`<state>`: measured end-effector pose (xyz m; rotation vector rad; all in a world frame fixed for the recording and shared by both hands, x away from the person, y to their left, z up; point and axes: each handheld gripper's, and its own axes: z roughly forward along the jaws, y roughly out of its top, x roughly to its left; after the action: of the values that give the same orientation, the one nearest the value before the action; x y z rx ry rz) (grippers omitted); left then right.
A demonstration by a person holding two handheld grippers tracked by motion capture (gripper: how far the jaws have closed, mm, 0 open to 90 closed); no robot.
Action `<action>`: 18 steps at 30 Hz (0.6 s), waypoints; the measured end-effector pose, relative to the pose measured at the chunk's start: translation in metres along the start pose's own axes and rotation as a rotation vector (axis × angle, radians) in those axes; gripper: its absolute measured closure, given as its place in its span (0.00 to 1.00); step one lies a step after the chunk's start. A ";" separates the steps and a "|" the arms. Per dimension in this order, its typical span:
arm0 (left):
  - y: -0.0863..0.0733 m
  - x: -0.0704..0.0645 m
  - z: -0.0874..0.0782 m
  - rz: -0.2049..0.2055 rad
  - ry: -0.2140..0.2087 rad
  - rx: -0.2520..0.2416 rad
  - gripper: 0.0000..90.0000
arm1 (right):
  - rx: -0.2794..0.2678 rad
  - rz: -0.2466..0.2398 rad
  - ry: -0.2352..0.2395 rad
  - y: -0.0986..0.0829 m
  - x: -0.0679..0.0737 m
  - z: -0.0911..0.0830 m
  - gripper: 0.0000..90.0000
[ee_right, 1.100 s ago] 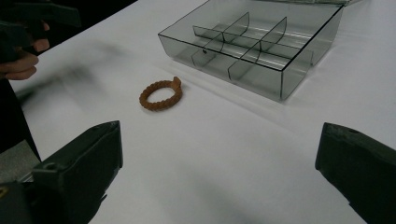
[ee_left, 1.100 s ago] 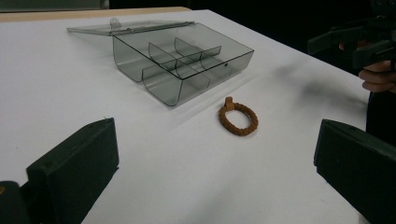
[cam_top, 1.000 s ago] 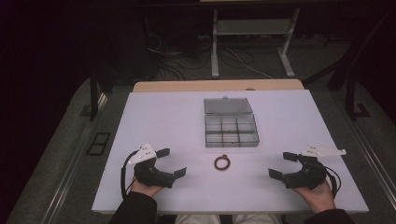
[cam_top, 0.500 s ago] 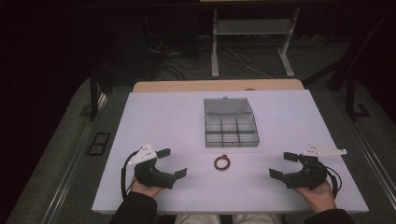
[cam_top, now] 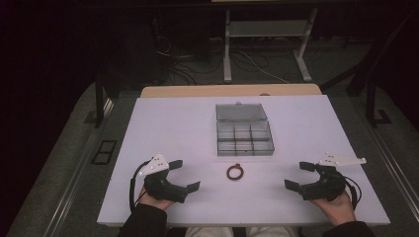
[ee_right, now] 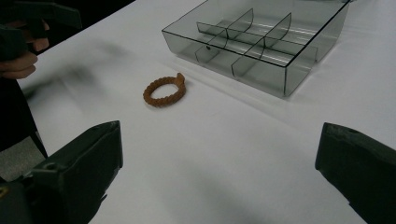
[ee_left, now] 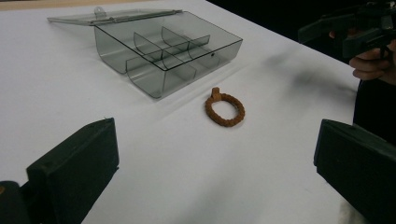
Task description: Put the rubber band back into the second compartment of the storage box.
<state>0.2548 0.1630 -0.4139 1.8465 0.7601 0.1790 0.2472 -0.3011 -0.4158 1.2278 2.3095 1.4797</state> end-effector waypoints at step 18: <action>0.018 -0.003 0.001 0.029 -0.025 0.073 0.00 | 0.007 -0.008 -0.003 0.000 0.000 0.000 0.00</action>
<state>0.2602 0.1563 -0.3980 1.9260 0.7310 0.1479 0.2468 -0.3008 -0.4157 1.2200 2.3170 1.4675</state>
